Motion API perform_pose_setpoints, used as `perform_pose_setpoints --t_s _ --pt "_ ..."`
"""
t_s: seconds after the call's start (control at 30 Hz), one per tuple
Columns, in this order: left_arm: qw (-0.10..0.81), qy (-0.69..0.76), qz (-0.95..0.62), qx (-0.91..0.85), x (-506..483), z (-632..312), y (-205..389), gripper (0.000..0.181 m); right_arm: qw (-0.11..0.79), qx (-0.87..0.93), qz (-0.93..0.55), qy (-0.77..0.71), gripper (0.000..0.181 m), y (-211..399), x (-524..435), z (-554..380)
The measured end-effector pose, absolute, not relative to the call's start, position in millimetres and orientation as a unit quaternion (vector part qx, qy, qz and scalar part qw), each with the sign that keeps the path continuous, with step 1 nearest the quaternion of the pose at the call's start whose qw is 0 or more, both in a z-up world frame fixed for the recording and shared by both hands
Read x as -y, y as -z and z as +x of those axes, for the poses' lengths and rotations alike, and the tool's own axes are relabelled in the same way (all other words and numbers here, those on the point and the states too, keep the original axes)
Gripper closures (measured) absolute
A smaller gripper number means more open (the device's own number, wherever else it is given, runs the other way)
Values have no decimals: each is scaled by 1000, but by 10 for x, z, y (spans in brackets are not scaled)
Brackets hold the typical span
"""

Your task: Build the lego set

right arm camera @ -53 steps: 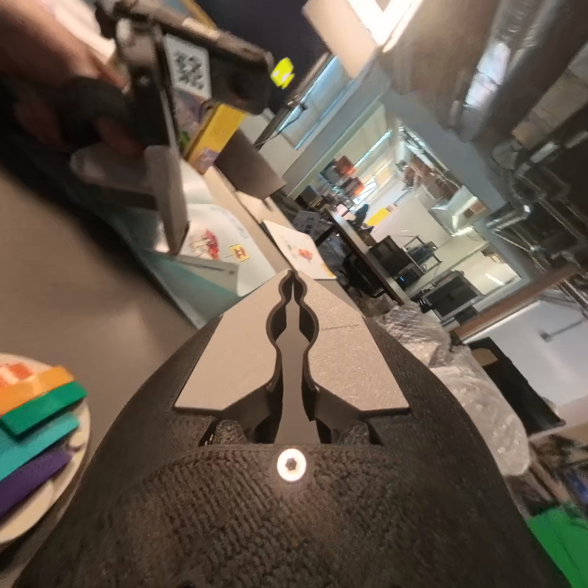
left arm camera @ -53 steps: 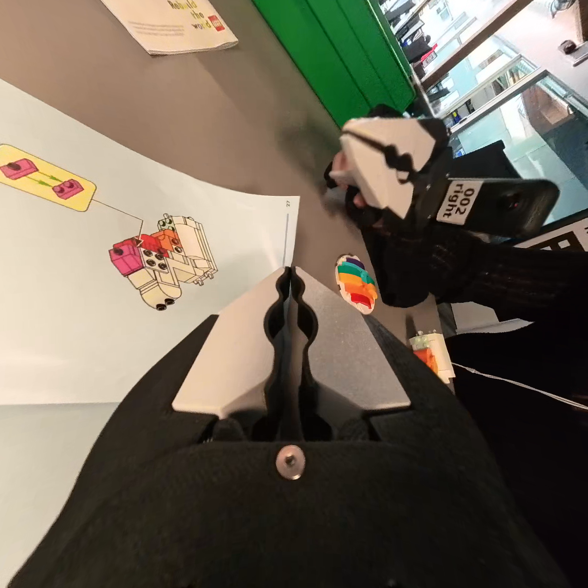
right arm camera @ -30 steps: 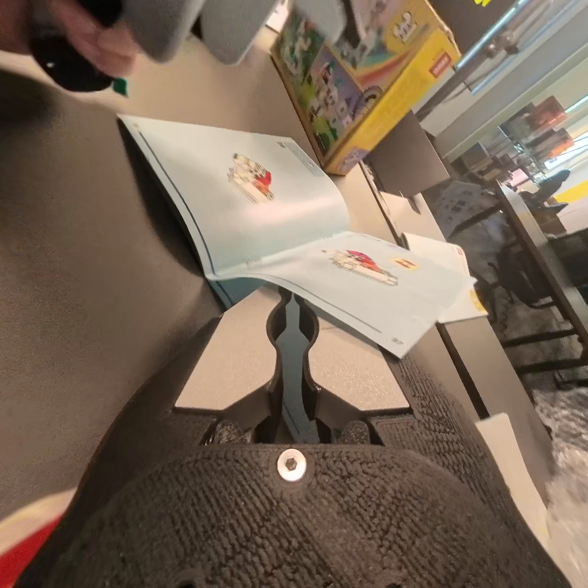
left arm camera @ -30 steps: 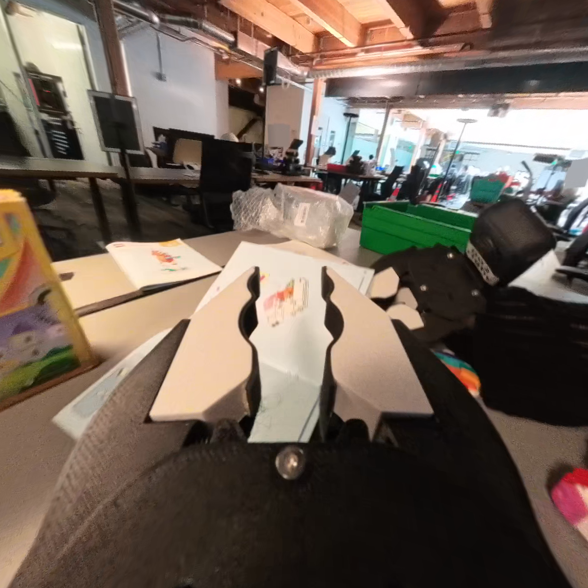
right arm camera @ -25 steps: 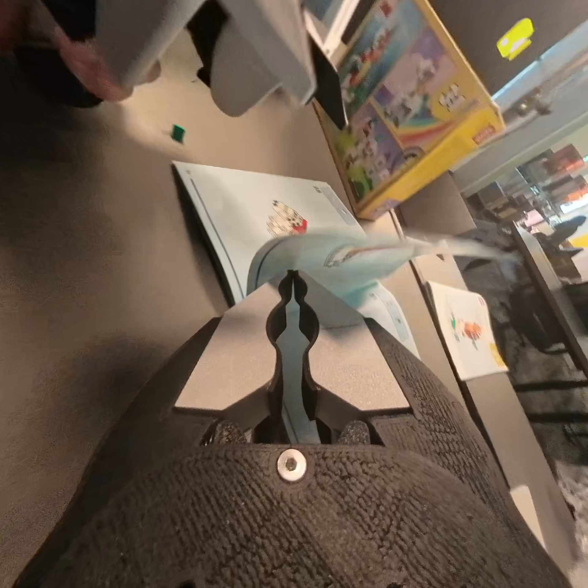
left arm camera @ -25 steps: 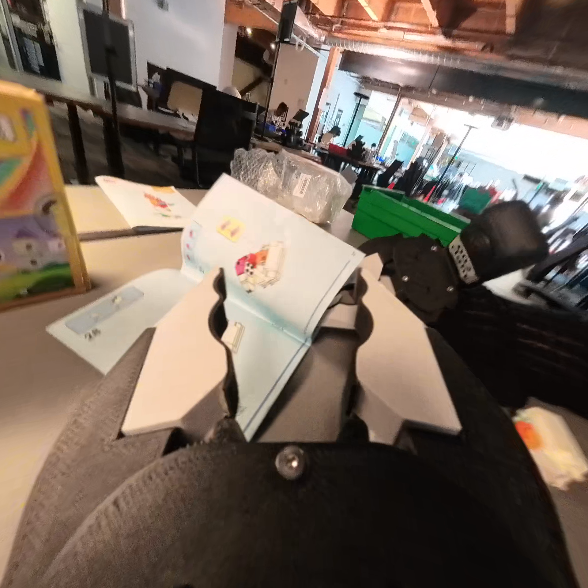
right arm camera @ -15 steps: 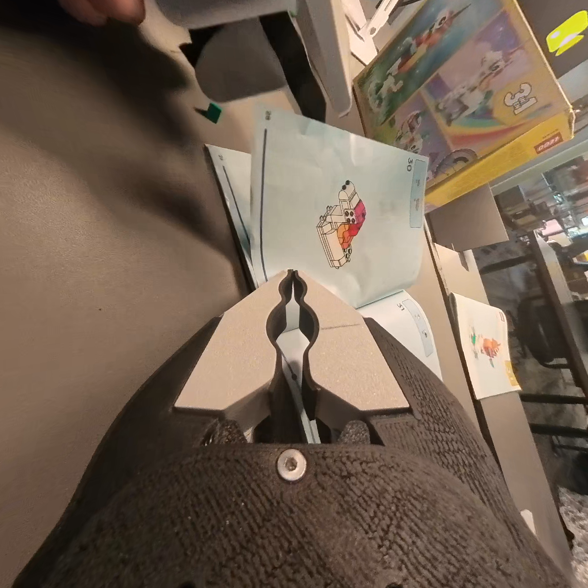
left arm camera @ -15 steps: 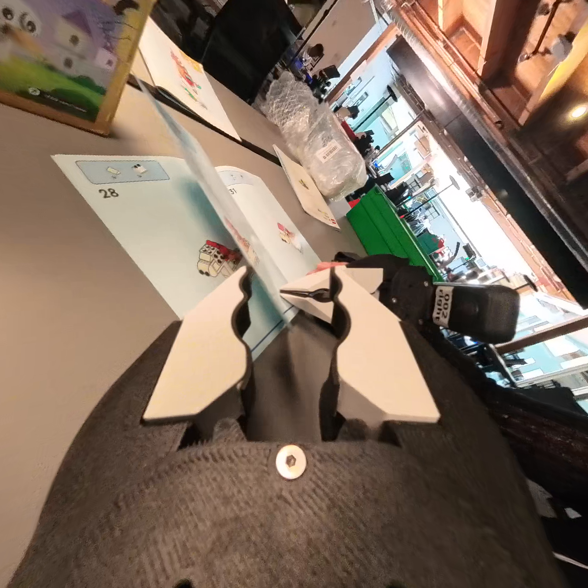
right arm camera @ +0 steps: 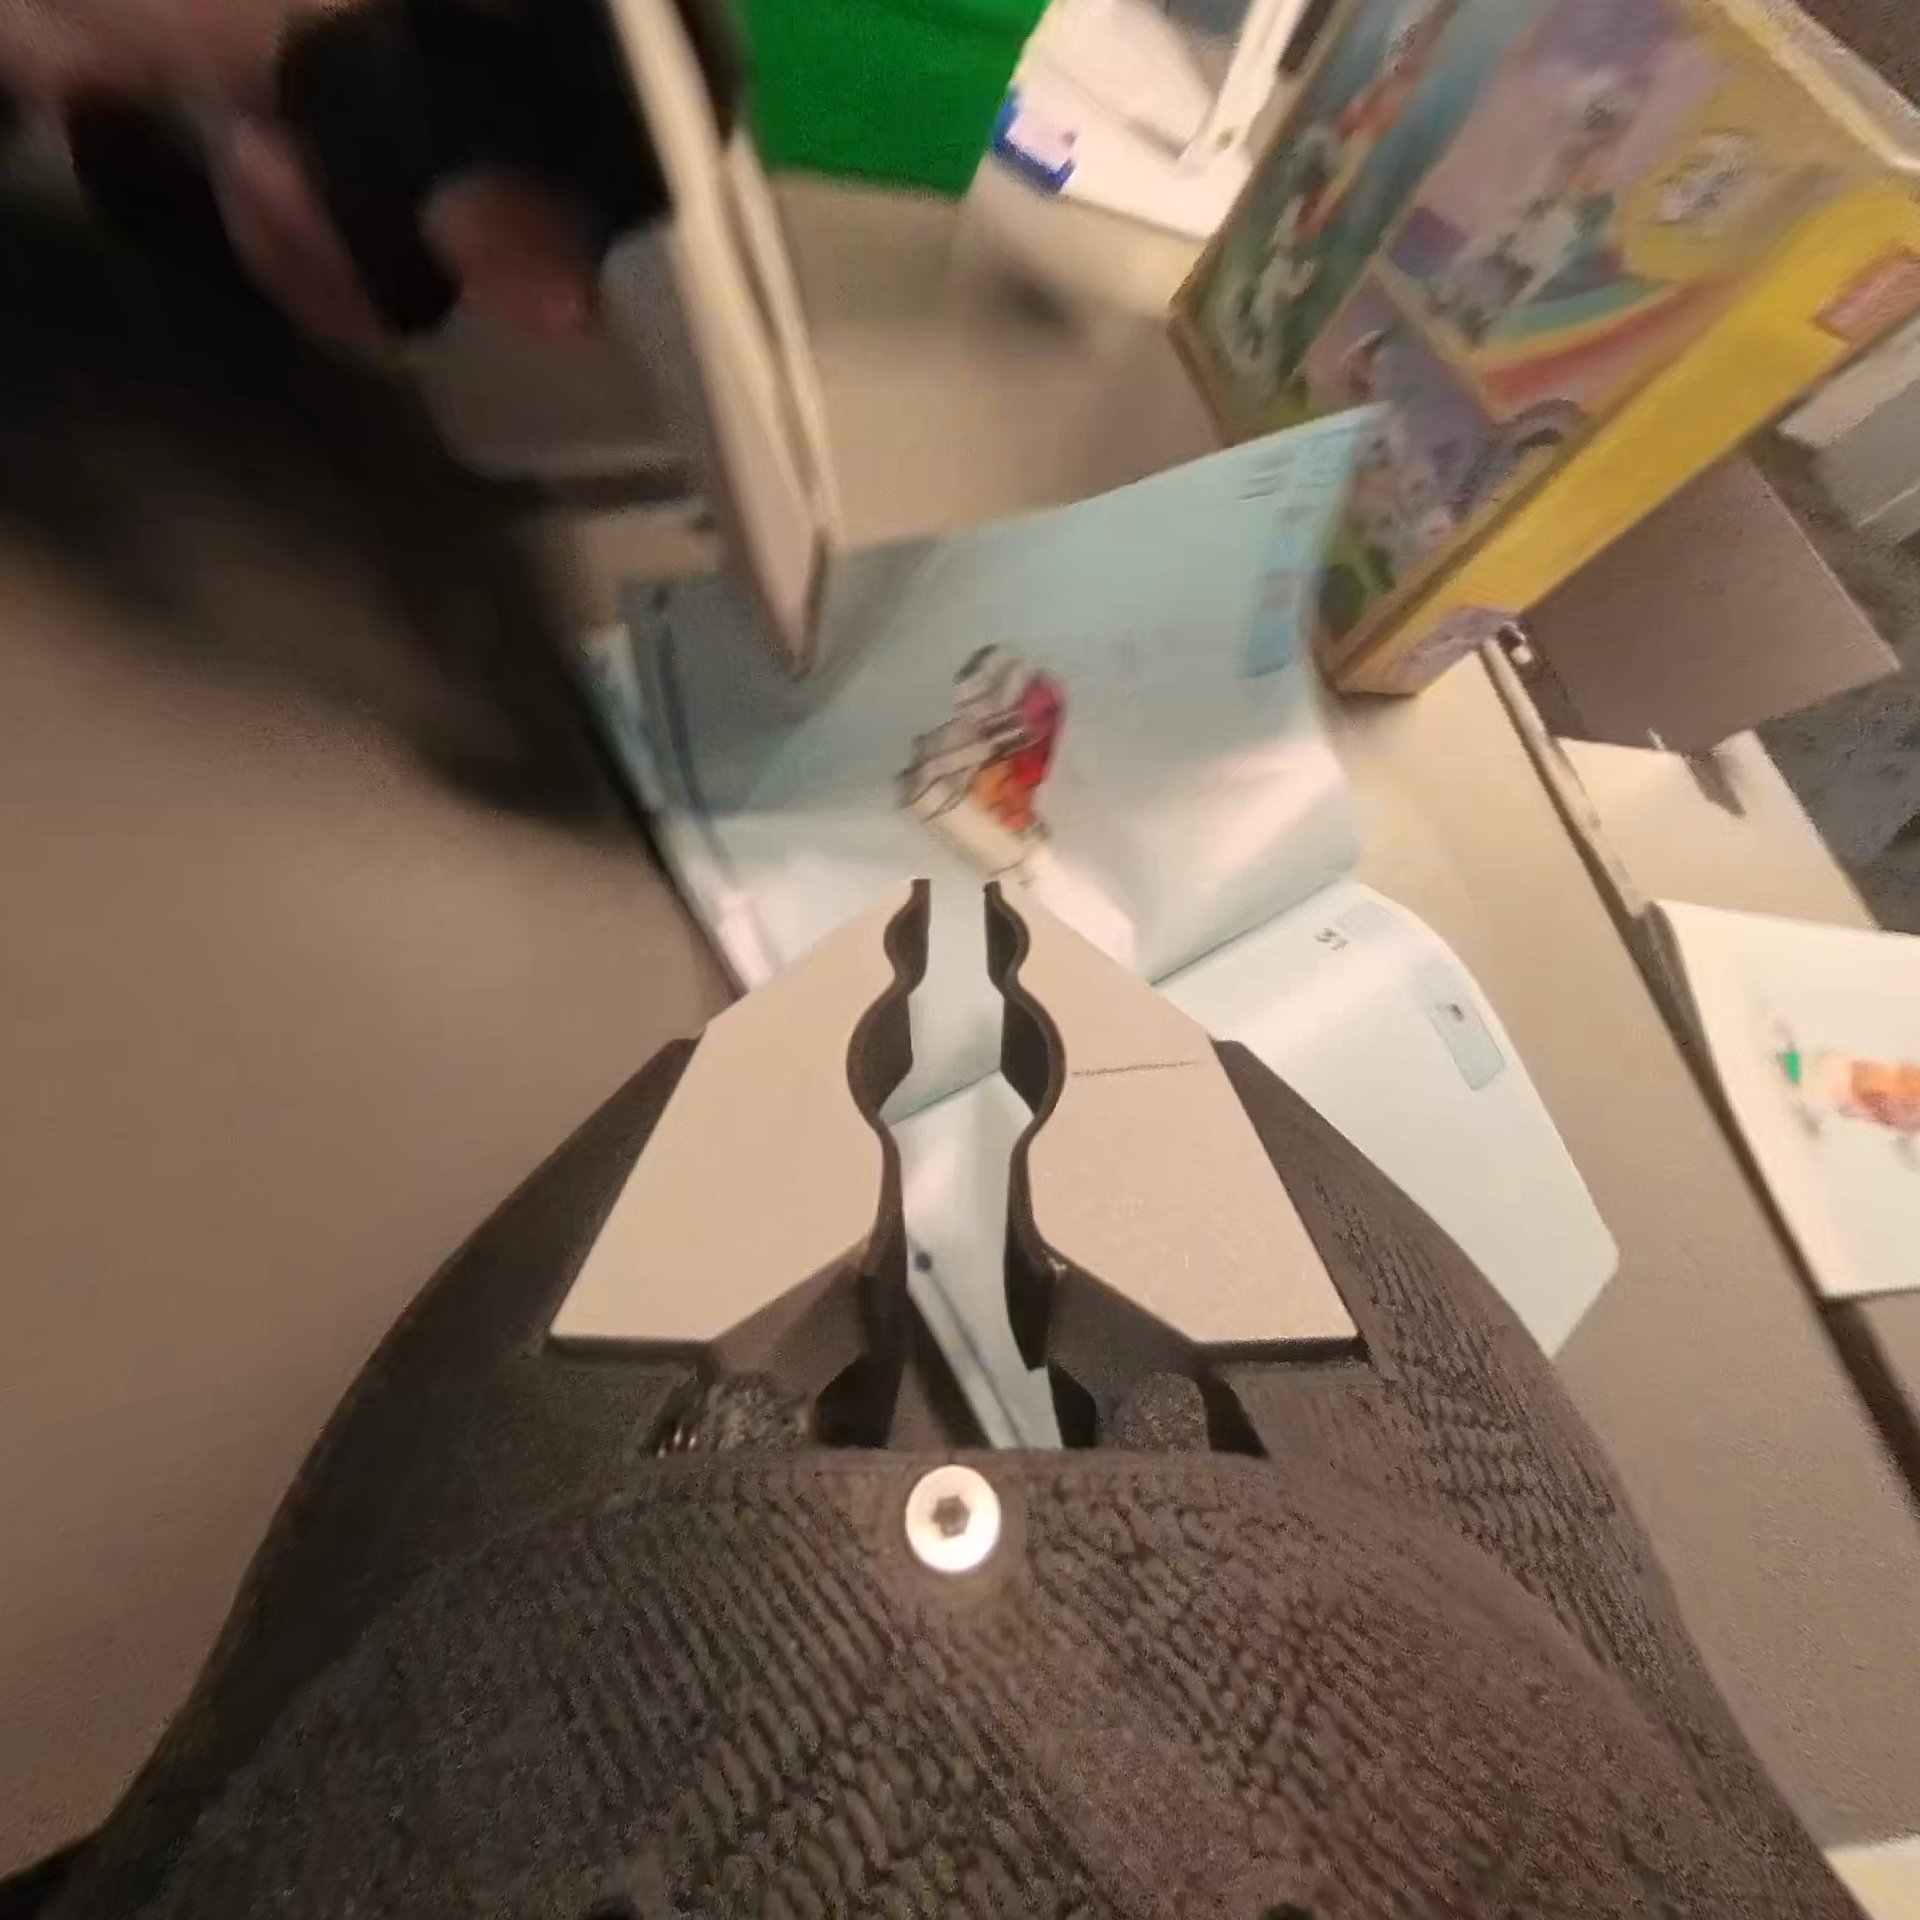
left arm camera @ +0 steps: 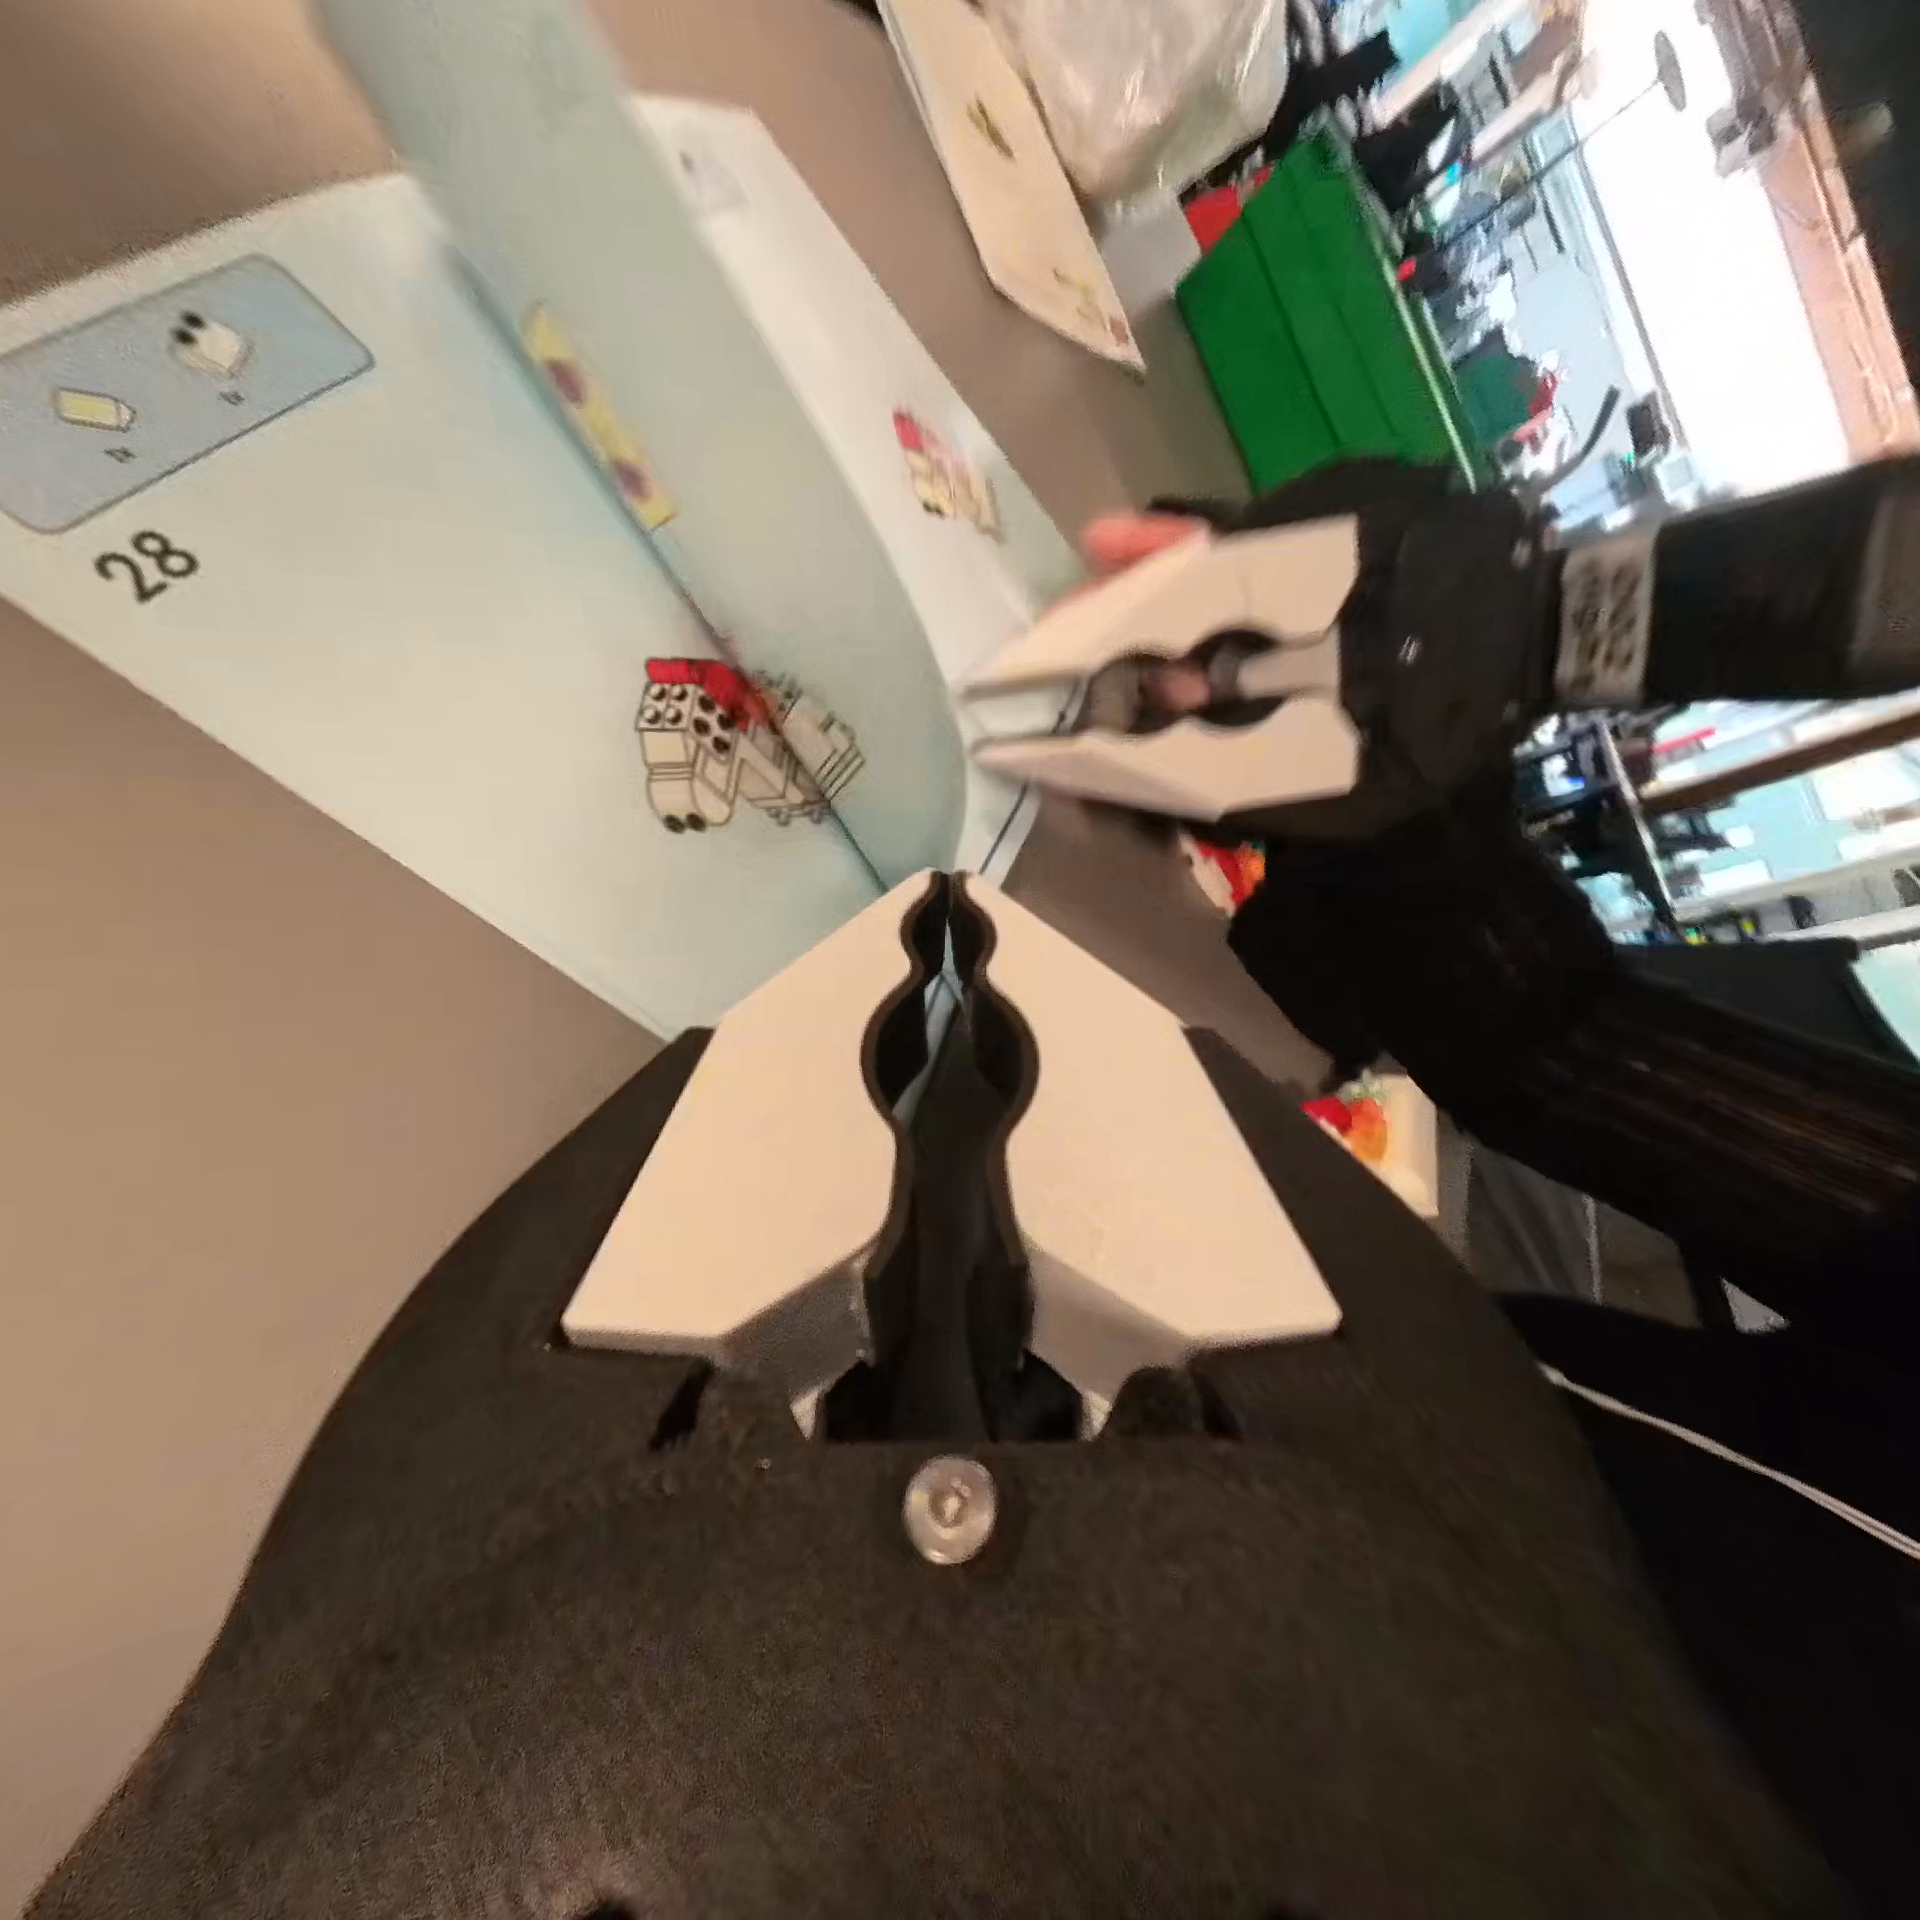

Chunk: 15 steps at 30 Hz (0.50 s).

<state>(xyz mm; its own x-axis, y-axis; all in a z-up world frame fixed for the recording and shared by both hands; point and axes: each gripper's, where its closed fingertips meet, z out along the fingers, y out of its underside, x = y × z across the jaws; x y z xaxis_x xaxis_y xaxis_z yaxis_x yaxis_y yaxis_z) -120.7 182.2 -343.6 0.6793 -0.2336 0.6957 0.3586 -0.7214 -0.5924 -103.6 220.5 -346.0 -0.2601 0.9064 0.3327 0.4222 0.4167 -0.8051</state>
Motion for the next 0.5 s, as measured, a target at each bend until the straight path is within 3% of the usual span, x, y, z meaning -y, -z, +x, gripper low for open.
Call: perform_pose_setpoints --t_s 0.03,0.2,0.3,0.4,0.5 --pt "355 402 -843 34 -1791 -1180 3471 181 404 716 -470 -323 168 3384 -2246 -1035" --pt "346 390 -852 54 -1776 -1235 3459 181 359 695 -532 -323 147 3528 -2420 -989" --pt "458 285 -840 60 -1921 -1534 3252 145 337 708 -546 -294 146 3659 -2407 -990" --pt "570 164 -804 40 -1952 -1766 2918 133 316 705 -562 -296 147 3699 -2354 -996" --pt "594 129 -794 -1 -1934 -1673 2814 134 300 703 -566 -308 147 3709 -2288 -1002"
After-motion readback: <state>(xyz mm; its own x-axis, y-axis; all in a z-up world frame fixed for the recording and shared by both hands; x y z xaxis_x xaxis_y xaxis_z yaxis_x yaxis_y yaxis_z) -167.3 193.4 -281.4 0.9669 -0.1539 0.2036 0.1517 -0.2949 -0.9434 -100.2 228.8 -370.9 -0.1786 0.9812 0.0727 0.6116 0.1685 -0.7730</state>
